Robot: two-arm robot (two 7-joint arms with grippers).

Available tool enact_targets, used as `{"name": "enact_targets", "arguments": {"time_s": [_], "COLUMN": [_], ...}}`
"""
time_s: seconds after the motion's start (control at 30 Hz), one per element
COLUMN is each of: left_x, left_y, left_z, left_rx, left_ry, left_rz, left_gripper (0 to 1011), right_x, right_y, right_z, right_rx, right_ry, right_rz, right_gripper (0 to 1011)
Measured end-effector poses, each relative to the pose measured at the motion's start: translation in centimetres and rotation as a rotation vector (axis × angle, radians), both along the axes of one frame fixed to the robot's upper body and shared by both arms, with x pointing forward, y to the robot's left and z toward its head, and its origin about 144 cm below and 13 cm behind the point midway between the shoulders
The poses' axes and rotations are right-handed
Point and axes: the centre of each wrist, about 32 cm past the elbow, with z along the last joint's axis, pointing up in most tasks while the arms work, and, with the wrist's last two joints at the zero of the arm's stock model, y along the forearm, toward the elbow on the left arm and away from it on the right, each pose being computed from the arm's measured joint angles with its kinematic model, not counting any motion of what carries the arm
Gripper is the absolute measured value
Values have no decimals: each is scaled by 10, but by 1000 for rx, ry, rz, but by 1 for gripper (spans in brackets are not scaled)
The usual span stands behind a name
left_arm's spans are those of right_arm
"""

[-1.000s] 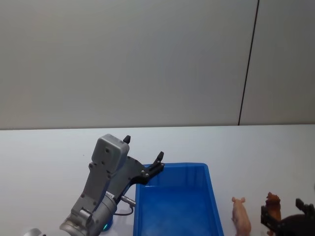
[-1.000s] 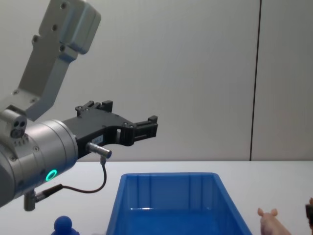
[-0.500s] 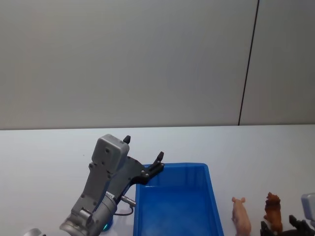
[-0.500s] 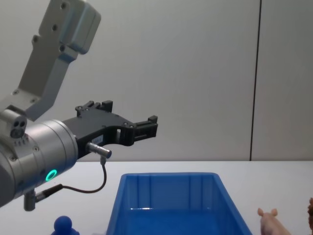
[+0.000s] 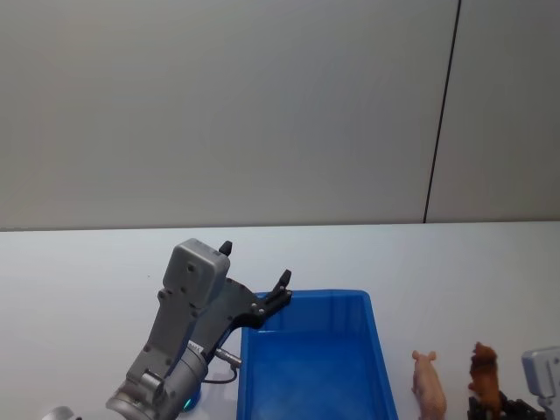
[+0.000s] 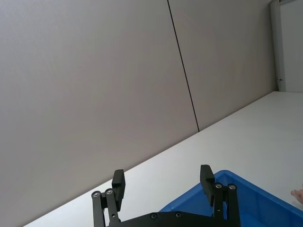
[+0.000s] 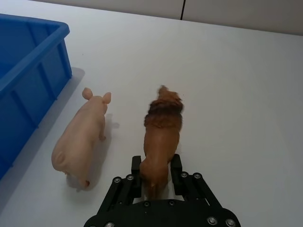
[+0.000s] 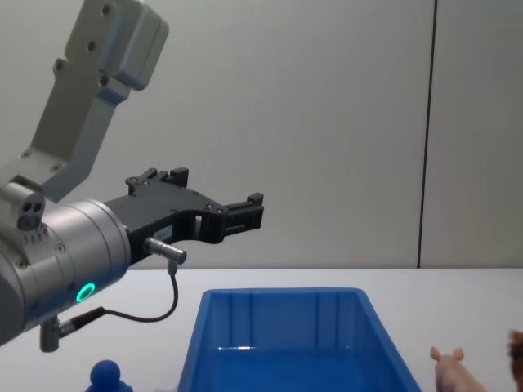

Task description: Pick up the two dolls from the table and place them into the box.

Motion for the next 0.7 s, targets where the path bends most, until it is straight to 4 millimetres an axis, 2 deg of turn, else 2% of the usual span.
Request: {"name": "enact_targets", "arguments": {"time_s": [0.07,0.1,0.17,0.7], "left_x": [0,0,0,0], "left_y": [0,0,0,0], "left_z": [0,0,0,0], "left_rx": [0,0,0,0], "left_ry": [0,0,0,0], "left_rz": [0,0,0,0], "left_gripper": [1001,1001,1001,1001], "right_x": [0,0,0,-1], "right_y": [1,2,3,18], "right_z": [0,1,2,29], "right_rx": [-3,-4,-8,11], "right_ry": [-5,-13,-28,-182], "right_rz": [2,5,10,134], "right_gripper": [358,296,268,270]}}
